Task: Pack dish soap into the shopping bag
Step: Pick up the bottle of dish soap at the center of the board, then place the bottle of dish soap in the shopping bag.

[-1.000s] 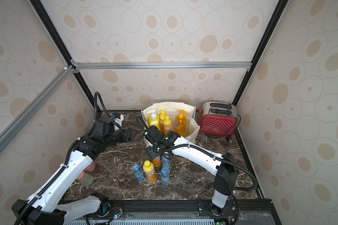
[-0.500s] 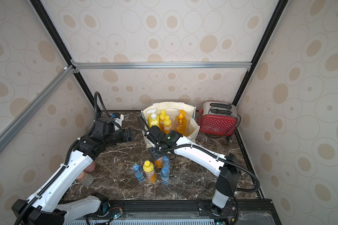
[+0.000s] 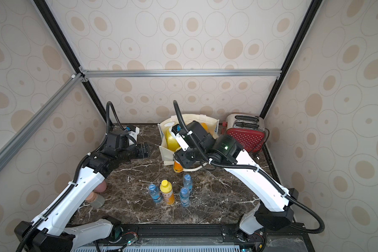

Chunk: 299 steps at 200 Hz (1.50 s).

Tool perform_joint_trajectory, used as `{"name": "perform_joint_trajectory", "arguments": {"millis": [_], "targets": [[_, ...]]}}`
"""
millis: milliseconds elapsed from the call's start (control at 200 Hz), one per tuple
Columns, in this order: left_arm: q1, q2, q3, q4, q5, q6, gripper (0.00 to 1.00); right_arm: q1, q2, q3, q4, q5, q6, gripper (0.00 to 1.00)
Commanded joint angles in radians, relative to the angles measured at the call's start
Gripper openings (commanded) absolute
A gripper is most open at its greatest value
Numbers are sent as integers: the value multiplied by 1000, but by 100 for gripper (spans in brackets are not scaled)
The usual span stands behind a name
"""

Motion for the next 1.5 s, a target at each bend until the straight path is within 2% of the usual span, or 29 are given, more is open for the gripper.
{"name": "perform_joint_trajectory", "arguments": {"millis": [0,210,346,511,636,856,1067,1232,1492], "targets": [[-11,16,55,-5,21,-7,82,-26,-3,142,1,12,-41,20],[-75,55,116,-28,17,9,82,-136,114,446,-60,19,-97,18],[-99,85,143,-37,17,17,85,-248,162,535,-42,-21,-104,17],[-108,125,152,-37,27,20,87,-356,196,500,50,-73,-110,17],[-115,156,159,-33,29,24,86,-382,222,440,140,-76,-130,17],[-126,184,170,-37,33,25,76,-383,232,299,353,-6,-185,17],[-126,197,172,-55,33,36,66,-387,285,303,442,66,-238,17],[-126,210,177,-55,32,39,56,-406,327,313,476,40,-239,17],[-126,227,189,-55,33,43,49,-457,382,298,521,-32,-186,17]]}}
